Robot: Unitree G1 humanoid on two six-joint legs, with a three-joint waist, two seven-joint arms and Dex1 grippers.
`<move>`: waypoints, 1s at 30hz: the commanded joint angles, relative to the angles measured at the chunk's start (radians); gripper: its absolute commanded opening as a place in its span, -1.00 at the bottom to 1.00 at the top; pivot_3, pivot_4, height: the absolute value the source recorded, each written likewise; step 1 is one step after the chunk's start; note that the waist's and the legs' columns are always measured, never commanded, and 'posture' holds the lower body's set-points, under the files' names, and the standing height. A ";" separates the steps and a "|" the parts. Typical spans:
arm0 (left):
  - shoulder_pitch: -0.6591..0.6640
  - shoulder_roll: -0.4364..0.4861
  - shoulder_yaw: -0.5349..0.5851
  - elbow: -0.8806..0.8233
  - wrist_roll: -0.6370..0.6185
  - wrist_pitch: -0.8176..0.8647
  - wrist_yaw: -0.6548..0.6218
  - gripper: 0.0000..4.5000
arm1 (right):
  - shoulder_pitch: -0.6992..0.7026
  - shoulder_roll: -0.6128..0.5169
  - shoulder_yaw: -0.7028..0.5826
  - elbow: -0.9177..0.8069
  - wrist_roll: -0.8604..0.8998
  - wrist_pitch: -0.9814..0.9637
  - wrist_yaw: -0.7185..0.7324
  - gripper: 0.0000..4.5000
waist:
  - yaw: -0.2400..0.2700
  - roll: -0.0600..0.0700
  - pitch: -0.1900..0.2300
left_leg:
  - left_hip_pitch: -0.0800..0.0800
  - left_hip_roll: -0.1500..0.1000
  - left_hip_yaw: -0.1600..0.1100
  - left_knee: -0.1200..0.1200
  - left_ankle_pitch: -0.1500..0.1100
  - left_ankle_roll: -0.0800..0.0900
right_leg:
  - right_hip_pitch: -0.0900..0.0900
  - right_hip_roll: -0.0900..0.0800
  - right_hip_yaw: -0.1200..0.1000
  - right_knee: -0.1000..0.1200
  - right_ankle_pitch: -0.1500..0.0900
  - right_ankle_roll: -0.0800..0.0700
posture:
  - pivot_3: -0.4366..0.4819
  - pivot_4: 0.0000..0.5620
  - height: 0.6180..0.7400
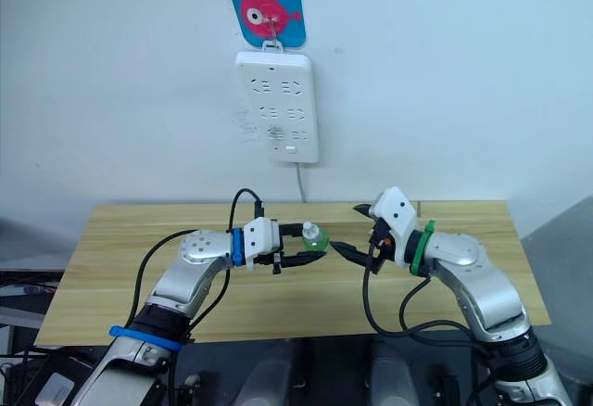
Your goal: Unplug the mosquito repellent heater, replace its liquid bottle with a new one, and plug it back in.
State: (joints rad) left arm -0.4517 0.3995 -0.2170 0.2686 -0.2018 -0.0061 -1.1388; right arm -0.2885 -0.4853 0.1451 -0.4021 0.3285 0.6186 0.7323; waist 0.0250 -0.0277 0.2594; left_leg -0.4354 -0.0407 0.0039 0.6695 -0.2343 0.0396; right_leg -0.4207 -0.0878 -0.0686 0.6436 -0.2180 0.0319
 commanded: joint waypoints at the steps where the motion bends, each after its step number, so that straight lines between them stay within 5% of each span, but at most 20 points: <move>1: -0.028 -0.008 -0.008 -0.029 -0.016 0.009 -0.026 -0.01 | -0.008 0.005 0.007 -0.028 0.011 -0.020 0.003 1.00 | 0.000 0.000 0.000 | 0.000 0.000 0.000 0.000 0.000 0.000 | 0.000 0.000 0.000 0.000 0.000 0.000 | 0.02 -0.29 1.00; 12: -0.039 -0.020 -0.012 -0.046 -0.026 0.059 -0.047 -0.01 | -0.052 0.072 0.078 0.021 -0.006 -0.056 0.006 1.00 | -0.002 0.000 0.000 | 0.000 0.000 0.000 0.000 0.000 0.000 | 0.000 0.001 0.000 0.001 0.000 0.000 | 0.04 -0.28 1.00; 15: -0.031 -0.013 -0.006 -0.064 -0.028 0.071 -0.047 -0.01 | -0.059 0.071 0.086 0.044 -0.017 -0.084 0.016 0.73 | -0.001 0.000 0.000 | 0.000 0.000 0.000 0.001 0.000 0.000 | 0.000 0.001 0.000 0.001 0.000 0.000 | 0.05 -0.27 1.00; 23: -0.017 -0.013 0.001 -0.093 -0.032 0.097 -0.035 -0.01 | -0.066 0.069 0.097 0.070 -0.005 -0.086 0.057 -0.55 | -0.001 0.000 0.000 | 0.000 0.000 0.000 0.001 0.001 -0.001 | 0.000 0.002 0.000 0.002 0.000 0.000 | 0.08 -0.28 1.00; 30: 0.001 -0.005 -0.003 -0.137 -0.043 0.113 -0.047 -0.01 | -0.077 0.049 0.088 0.086 0.017 -0.097 0.109 -0.54 | 0.000 0.000 0.000 | 0.000 0.000 0.000 0.001 0.001 -0.001 | 0.000 0.002 0.000 0.002 0.000 0.000 | 0.12 -0.28 1.00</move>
State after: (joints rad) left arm -0.4514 0.3948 -0.2280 0.1963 -0.2121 0.1104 -1.1694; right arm -0.3549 -0.4290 0.2465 -0.3071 0.3228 0.5430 0.8135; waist 0.0249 -0.0277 0.2591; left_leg -0.4349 -0.0408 0.0035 0.6705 -0.2337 0.0388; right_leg -0.4206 -0.0862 -0.0682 0.6457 -0.2180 0.0319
